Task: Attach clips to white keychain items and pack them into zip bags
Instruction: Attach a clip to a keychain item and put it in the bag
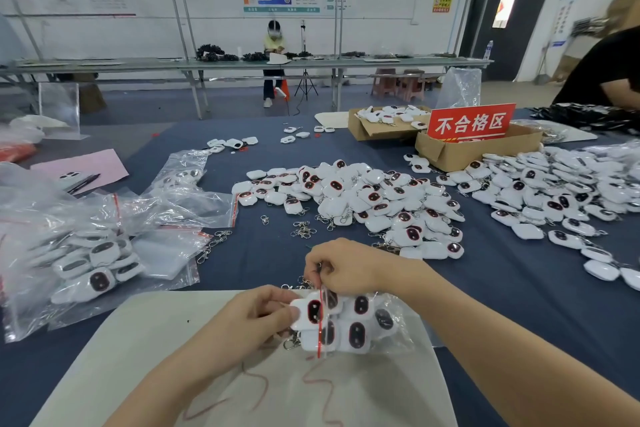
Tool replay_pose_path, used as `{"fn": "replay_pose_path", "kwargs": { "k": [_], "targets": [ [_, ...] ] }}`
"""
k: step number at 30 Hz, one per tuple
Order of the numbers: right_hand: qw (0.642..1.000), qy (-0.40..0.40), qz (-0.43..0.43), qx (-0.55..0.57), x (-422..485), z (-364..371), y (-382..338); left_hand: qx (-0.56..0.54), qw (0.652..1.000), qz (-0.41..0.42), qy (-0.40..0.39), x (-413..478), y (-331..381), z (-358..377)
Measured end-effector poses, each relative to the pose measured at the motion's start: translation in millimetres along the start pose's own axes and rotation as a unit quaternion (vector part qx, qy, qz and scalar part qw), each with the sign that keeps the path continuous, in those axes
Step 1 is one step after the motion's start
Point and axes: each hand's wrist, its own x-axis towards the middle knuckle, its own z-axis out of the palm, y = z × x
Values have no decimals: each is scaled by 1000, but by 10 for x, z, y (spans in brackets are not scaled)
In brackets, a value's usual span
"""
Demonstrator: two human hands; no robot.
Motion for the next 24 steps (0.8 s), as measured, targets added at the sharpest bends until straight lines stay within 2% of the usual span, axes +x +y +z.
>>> {"fn": "replay_pose_path", "kwargs": {
  "k": [3, 7, 10, 15, 17, 19, 21, 24],
  "targets": [
    [1000, 3, -2, 2, 11, 14, -1, 35, 999, -2, 29, 40, 8, 130],
    [1000, -1, -7, 0, 26, 20, -20, 106, 993, 46, 31, 48, 38, 314],
    [1000, 4, -3, 13, 29, 22, -9, 104, 992, 65, 26, 24, 71, 348],
    [997, 17, -7, 76, 66, -13, 58, 71, 997, 40, -3, -49, 118, 256],
    [993, 49, -6, 104, 143, -46, 116, 127, 989, 77, 7, -37, 130, 162],
    [983, 113, 14, 142, 243, -83, 219, 183, 974, 120, 54, 34, 150, 20],
    [969, 180, 56, 159, 356, -113, 351, 159, 973, 128, 104, 189, 147, -119],
    [957, 233, 129, 111, 520, -91, 559, 99, 978, 82, 162, 554, 59, -243]
  ]
}}
